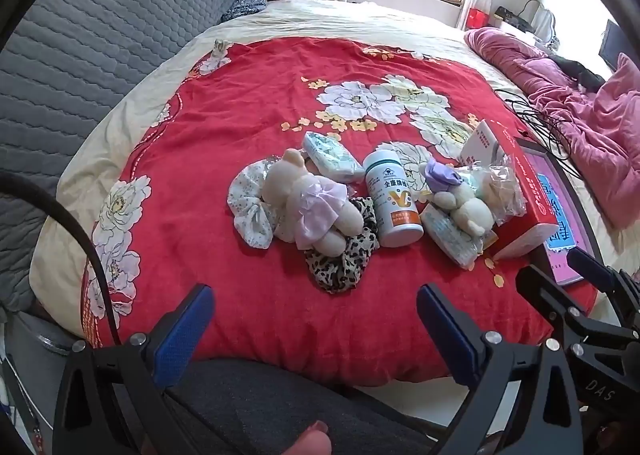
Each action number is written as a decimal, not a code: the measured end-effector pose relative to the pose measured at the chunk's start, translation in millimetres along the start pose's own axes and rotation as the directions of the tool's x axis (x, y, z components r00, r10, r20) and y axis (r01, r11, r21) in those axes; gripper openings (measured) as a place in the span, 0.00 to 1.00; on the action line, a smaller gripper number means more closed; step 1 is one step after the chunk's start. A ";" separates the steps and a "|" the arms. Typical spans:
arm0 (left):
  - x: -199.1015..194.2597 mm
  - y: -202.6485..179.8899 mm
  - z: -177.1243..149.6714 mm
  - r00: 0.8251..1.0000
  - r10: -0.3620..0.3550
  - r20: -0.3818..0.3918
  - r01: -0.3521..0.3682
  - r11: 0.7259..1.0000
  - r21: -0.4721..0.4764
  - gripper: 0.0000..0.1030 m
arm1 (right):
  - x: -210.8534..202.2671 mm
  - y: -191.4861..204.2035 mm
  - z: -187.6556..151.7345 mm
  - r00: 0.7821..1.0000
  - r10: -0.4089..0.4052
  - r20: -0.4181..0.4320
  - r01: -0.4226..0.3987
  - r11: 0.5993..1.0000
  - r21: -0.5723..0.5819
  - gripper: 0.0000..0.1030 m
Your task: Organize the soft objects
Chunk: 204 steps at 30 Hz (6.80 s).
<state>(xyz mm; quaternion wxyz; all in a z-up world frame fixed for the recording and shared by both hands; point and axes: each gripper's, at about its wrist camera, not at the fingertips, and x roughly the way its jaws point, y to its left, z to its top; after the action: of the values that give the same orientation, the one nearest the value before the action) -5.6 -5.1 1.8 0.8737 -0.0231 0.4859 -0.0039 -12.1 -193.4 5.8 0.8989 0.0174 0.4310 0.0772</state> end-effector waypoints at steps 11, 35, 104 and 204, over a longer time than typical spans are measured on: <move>3.4 2.3 0.3 1.000 -0.001 -0.008 0.001 1.000 -0.009 0.98 | 6.1 -2.1 -2.8 1.000 0.006 -0.011 -0.006 1.000 0.003 0.91; 16.9 32.2 9.3 0.997 -0.063 -0.044 0.058 0.992 -0.111 0.98 | 7.2 -2.9 -2.9 1.000 -0.002 0.004 0.002 1.000 0.000 0.91; 69.2 38.1 80.4 0.978 -0.182 -0.099 0.162 0.970 -0.181 0.35 | 59.6 -45.7 85.0 0.995 -0.100 0.025 0.101 0.993 -0.061 0.48; 115.4 -377.7 38.2 0.935 -0.182 -0.303 0.321 0.798 0.510 0.42 | -7.1 -326.1 -6.3 0.938 -0.328 -0.109 0.345 0.909 0.235 0.61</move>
<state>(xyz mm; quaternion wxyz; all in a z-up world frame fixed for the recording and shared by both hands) 93.6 -384.3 -59.4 0.7695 0.1655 0.5579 -0.2632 19.0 -516.7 -24.6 0.8743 0.0537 0.4636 -0.1332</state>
